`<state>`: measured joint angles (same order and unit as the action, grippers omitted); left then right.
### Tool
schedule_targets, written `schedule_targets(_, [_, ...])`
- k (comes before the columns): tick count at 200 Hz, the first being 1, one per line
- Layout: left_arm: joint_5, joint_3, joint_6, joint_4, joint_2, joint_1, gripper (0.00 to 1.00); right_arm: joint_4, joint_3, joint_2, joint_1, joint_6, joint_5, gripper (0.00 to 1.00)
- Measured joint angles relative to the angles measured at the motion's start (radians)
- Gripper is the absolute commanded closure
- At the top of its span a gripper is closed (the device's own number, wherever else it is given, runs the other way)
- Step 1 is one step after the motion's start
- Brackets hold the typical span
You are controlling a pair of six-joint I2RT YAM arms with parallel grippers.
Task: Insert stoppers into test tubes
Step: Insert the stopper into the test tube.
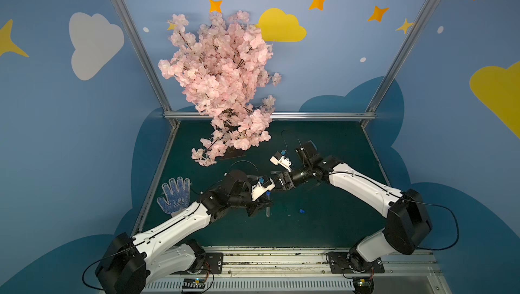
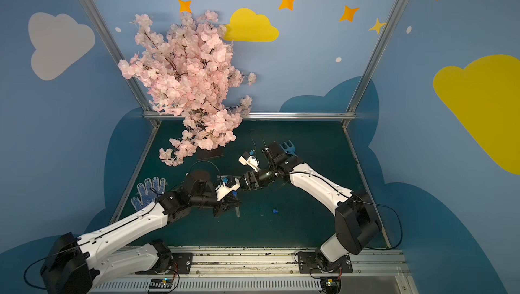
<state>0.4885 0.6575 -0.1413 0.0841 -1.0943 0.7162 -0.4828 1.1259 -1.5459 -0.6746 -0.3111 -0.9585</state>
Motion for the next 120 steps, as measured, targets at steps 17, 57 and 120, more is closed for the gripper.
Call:
schedule_targets(17, [0.007,0.0,-0.02,-0.034,-0.012,0.006,0.98,0.006,-0.018,0.018,0.026,-0.014,-0.043,0.21])
schedule_targets(57, [0.029,-0.04,-0.038,-0.197,-0.014,0.006,0.98,0.006,-0.036,0.078,0.069,-0.047,-0.082,0.21])
schedule_targets(120, [0.01,-0.083,-0.034,-0.292,-0.002,0.0,0.98,-0.025,-0.074,0.142,0.112,-0.066,-0.074,0.2])
